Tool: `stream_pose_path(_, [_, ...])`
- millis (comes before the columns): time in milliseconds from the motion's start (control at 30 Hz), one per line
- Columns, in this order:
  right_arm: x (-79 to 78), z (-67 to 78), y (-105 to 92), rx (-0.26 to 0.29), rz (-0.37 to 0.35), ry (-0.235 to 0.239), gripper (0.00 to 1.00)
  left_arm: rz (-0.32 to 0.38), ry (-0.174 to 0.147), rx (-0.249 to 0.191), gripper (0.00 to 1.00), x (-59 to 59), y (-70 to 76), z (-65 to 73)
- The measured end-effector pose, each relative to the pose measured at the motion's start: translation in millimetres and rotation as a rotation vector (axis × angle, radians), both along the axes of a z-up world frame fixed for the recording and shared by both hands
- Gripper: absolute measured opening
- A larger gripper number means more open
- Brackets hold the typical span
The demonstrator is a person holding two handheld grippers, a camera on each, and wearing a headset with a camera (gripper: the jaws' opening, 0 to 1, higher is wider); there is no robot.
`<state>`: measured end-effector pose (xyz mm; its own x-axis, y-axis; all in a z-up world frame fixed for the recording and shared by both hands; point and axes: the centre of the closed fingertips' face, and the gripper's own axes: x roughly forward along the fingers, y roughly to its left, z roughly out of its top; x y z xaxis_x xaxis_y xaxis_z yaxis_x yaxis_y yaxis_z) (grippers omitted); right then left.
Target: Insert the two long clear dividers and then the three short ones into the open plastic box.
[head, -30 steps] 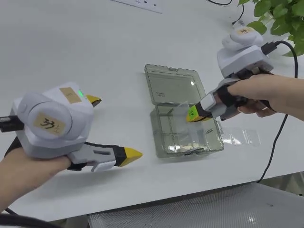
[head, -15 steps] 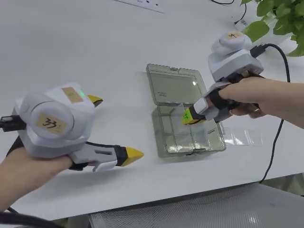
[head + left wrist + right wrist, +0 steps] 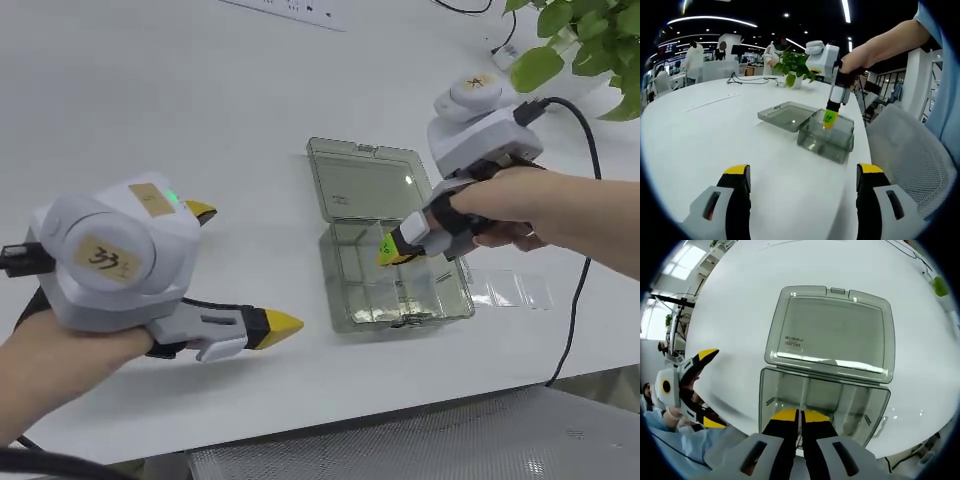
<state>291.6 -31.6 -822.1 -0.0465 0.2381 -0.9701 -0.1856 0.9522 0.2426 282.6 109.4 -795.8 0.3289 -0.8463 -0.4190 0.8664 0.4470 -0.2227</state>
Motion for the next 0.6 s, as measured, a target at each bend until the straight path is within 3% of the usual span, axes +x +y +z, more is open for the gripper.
stream_pose_path(233, [-0.3,4.1,4.0,0.027,0.016,-0.036,0.06,0.006,-0.004,0.004,0.89,-0.8,1.7,1.7])
stream_pose_path(467, [7.7,14.5,12.7,0.062,0.046,-0.136,0.27,0.004,-0.005,0.004,0.89,-3.1,0.5,3.9])
stream_pose_path(500, [5.3,16.6,13.3,0.062,0.046,-0.133,0.29,0.004,-0.006,0.004,0.89,-2.1,1.7,4.0])
stream_pose_path(567, [11.1,21.4,20.9,0.105,0.068,-0.185,0.34,0.002,-0.008,0.010,0.89,-1.1,3.5,4.3])
stream_pose_path(600, [7.2,25.8,21.8,0.098,0.059,-0.182,0.37,0.002,-0.008,0.009,0.89,-0.8,4.5,5.1])
